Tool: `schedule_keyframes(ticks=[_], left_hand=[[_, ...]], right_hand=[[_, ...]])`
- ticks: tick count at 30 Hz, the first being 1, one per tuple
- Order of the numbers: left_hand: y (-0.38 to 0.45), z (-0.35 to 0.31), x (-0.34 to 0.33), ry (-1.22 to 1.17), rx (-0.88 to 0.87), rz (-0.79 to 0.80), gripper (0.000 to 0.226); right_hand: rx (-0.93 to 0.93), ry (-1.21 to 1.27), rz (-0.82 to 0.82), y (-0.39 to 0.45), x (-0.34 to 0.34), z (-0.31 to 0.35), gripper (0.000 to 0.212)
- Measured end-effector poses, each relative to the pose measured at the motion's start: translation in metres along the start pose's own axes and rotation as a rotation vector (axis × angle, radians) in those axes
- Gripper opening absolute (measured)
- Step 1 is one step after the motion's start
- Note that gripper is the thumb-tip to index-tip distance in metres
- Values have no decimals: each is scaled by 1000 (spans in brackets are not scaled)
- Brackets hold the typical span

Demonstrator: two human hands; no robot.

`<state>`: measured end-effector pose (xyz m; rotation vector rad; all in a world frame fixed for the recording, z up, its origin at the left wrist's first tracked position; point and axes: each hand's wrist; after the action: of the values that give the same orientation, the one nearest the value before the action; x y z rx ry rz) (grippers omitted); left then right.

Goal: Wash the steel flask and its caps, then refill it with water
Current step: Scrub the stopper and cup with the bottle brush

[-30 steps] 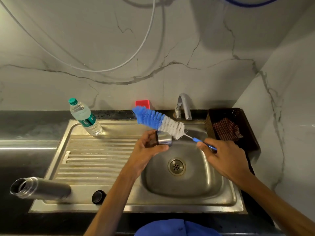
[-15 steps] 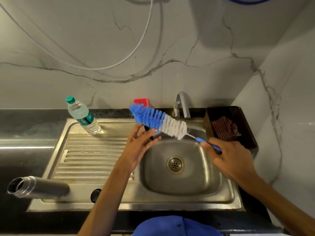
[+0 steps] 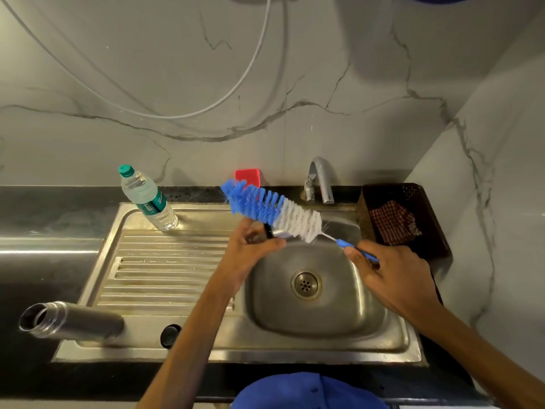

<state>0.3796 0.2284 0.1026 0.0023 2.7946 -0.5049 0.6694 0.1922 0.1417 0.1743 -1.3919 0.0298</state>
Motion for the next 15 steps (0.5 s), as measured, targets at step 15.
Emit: schedule_keyframes(ticks=[15], left_hand=[[4,16,-5,-636,33,-60,63]], right_hand=[[-124,164,72,4,-4,18,36]])
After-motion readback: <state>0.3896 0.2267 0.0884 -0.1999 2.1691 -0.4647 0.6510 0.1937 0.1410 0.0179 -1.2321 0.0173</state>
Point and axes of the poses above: each hand's wrist, its own y-axis towards the middle knuckle, its own x-axis out of the back of the hand, z = x × y, and after that the axes turned 10 degrees about -y, right-handed
